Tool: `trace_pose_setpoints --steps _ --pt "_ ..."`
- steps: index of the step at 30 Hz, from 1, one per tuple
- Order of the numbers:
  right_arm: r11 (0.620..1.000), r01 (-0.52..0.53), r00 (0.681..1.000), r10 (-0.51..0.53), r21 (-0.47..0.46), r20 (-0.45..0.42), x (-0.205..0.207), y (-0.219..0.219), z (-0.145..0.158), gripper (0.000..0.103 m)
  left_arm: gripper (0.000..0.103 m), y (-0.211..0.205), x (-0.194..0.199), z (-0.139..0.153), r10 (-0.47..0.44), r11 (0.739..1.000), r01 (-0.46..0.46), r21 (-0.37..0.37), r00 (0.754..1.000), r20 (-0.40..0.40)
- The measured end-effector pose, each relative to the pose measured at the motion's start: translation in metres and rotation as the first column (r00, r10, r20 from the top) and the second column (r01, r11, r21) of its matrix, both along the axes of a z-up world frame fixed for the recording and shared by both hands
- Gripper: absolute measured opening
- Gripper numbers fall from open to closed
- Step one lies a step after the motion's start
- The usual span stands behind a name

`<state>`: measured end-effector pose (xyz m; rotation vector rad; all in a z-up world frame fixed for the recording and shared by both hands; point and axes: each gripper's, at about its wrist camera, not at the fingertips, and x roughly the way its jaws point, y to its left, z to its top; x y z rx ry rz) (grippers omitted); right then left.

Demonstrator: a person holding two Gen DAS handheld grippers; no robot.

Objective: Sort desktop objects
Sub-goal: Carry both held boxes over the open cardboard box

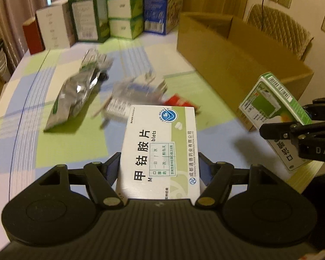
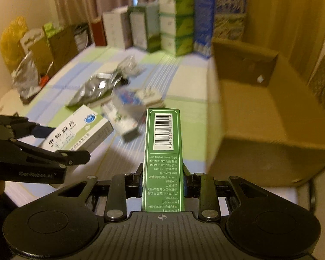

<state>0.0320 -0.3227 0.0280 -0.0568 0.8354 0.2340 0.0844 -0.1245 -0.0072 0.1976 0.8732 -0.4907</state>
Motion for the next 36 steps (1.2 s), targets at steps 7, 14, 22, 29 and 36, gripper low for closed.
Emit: trace_pose_setpoints --steps 7,14,22,29,36 --pt "0.998 0.06 0.995 -0.061 0.012 0.075 0.011 -0.054 0.061 0.028 0.067 -0.05 0.005 0.049 -0.035 0.999 0.036 -0.031 0.999 0.034" --pt "0.991 0.135 0.985 -0.135 -0.001 0.106 0.04 -0.114 0.086 0.028 0.067 -0.112 0.015 0.076 -0.065 0.995 0.068 -0.074 0.997 0.035" --pt "0.983 0.185 0.98 -0.186 0.025 0.076 0.083 -0.159 0.07 0.028 0.067 -0.182 0.04 0.079 -0.082 0.991 0.084 -0.106 0.996 0.027" --pt "0.976 0.215 0.976 -0.216 0.039 0.037 0.108 -0.185 0.047 0.028 0.068 -0.222 0.064 0.064 -0.09 0.991 0.092 -0.1 0.996 0.025" --pt "0.972 0.228 0.973 -0.229 0.055 0.006 0.119 -0.198 0.028 0.028 0.068 -0.242 0.077 0.048 -0.102 0.99 0.103 -0.095 0.995 0.018"
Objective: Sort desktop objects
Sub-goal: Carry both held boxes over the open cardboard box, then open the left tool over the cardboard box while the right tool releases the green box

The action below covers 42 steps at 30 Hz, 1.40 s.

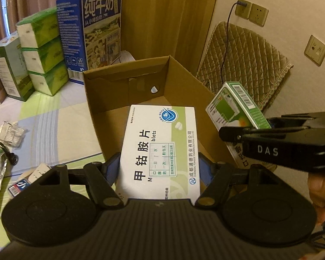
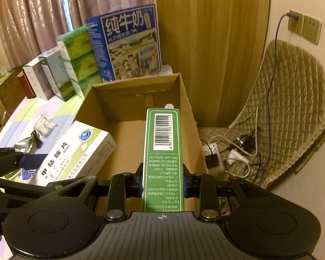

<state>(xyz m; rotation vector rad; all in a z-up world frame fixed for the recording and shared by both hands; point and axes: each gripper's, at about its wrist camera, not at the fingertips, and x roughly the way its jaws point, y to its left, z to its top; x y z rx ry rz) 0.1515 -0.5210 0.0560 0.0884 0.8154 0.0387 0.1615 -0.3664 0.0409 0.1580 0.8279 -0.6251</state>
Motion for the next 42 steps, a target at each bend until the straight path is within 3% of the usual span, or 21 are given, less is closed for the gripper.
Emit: trace_pose_setpoints --steps 8,11,30,42 --pt "1.0 0.002 1.0 -0.002 0.012 -0.015 0.005 -0.002 -0.01 0.028 0.067 -0.008 0.005 -0.012 -0.008 1.0 0.008 0.004 1.0 -0.008" --pt "1.0 0.002 1.0 -0.002 0.02 -0.021 0.007 -0.002 -0.011 0.028 0.061 -0.008 0.007 -0.014 -0.008 1.0 0.008 -0.003 1.0 -0.007" --pt "0.999 -0.01 1.0 0.01 0.042 -0.013 0.004 0.01 -0.01 0.029 0.066 0.033 0.01 0.006 0.042 0.998 -0.041 -0.046 0.999 0.022" --pt "1.0 -0.016 1.0 0.016 0.026 0.026 -0.029 0.031 0.014 0.063 0.072 0.068 -0.007 0.012 0.079 0.995 -0.078 -0.062 0.997 0.017"
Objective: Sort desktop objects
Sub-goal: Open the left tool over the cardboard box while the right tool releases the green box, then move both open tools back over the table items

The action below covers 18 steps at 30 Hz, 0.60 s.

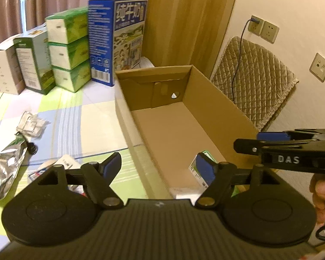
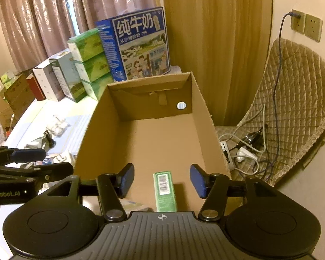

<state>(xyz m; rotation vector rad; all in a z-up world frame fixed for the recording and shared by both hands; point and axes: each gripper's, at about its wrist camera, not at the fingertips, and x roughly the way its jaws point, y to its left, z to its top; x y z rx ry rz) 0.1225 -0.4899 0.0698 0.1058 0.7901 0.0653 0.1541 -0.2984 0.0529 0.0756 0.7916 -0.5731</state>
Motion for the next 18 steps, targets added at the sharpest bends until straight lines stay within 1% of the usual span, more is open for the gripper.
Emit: trace_pose_setpoints --steps 2,4,6,8,10,14,18 --pt "1.0 0.002 1.0 -0.002 -0.009 0.012 -0.009 0.007 0.005 0.078 0.074 0.009 -0.005 0.003 0.006 1.0 -0.006 0.0 1.0 0.003" --pt "1.0 0.003 1.0 -0.003 -0.014 0.022 -0.019 0.014 0.01 0.085 0.077 0.018 -0.012 0.005 0.013 1.0 -0.013 -0.002 1.0 0.006" --pt "1.0 -0.003 1.0 0.004 -0.018 0.027 -0.028 0.021 0.014 0.087 0.081 0.028 -0.019 0.008 0.022 1.0 -0.022 -0.007 1.0 0.007" --pt "1.0 -0.009 0.999 0.009 -0.022 0.036 -0.038 0.029 0.019 0.093 0.085 0.039 -0.027 0.009 0.03 1.0 -0.03 -0.008 1.0 0.005" --pt "1.0 -0.01 0.999 0.011 -0.026 0.043 -0.047 0.036 0.022 0.096 0.086 0.051 -0.035 0.01 0.042 0.999 -0.042 -0.007 0.999 0.003" --pt "0.999 -0.024 0.998 0.026 -0.025 0.052 -0.062 0.051 0.026 0.101 0.093 0.075 -0.048 0.011 0.067 0.998 -0.067 -0.013 0.998 0.001" --pt "0.999 -0.039 0.998 0.04 -0.021 0.051 -0.074 0.066 0.027 0.101 0.099 0.098 -0.058 0.01 0.09 0.996 -0.09 -0.015 0.996 -0.016"
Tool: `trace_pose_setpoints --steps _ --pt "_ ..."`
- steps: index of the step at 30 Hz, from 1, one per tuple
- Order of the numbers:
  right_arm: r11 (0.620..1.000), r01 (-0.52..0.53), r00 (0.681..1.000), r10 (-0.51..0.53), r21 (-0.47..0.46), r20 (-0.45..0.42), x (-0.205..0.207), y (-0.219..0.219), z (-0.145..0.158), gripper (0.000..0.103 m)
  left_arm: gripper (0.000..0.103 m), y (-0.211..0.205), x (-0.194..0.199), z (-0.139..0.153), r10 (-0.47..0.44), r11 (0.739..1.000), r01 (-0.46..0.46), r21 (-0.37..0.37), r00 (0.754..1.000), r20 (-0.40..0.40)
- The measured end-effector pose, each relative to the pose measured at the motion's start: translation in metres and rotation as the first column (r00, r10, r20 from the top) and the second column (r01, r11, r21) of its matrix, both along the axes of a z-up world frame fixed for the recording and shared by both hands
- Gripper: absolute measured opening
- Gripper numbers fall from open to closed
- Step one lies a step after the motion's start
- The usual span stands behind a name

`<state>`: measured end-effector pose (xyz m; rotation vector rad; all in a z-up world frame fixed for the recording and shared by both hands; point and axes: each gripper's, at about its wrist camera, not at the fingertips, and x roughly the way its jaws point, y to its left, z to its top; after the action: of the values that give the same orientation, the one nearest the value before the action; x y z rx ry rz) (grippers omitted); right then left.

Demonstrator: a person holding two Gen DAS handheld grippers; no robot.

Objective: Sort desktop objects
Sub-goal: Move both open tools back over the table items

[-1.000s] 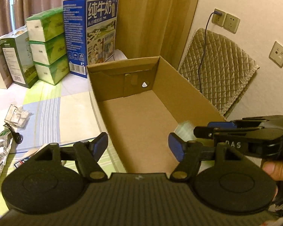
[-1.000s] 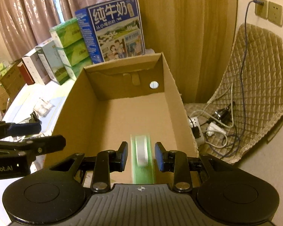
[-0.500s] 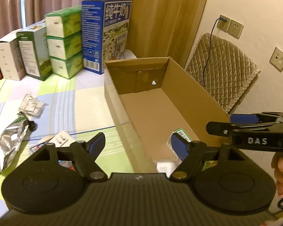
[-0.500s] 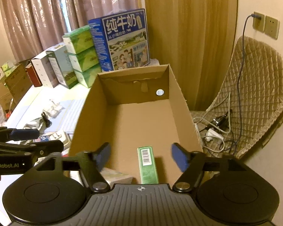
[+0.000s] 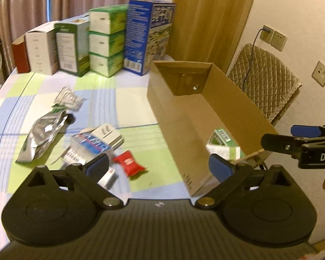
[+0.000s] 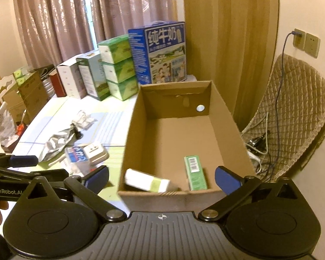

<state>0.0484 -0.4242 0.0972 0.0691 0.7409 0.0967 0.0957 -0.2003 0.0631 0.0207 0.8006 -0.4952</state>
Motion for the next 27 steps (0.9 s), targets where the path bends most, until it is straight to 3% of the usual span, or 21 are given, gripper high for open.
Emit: trace_pose_setpoints --steps 13,27 --pt "0.996 -0.066 0.997 0.064 0.063 0.034 -0.037 0.054 -0.004 0.101 0.102 0.092 -0.034 -0.009 0.11 0.993 -0.111 0.047 0.994 0.019" --pt "0.984 -0.154 0.988 0.155 0.089 -0.011 -0.047 0.105 -0.042 0.101 0.102 0.157 -0.039 -0.025 0.211 0.974 -0.212 0.082 0.977 0.011"
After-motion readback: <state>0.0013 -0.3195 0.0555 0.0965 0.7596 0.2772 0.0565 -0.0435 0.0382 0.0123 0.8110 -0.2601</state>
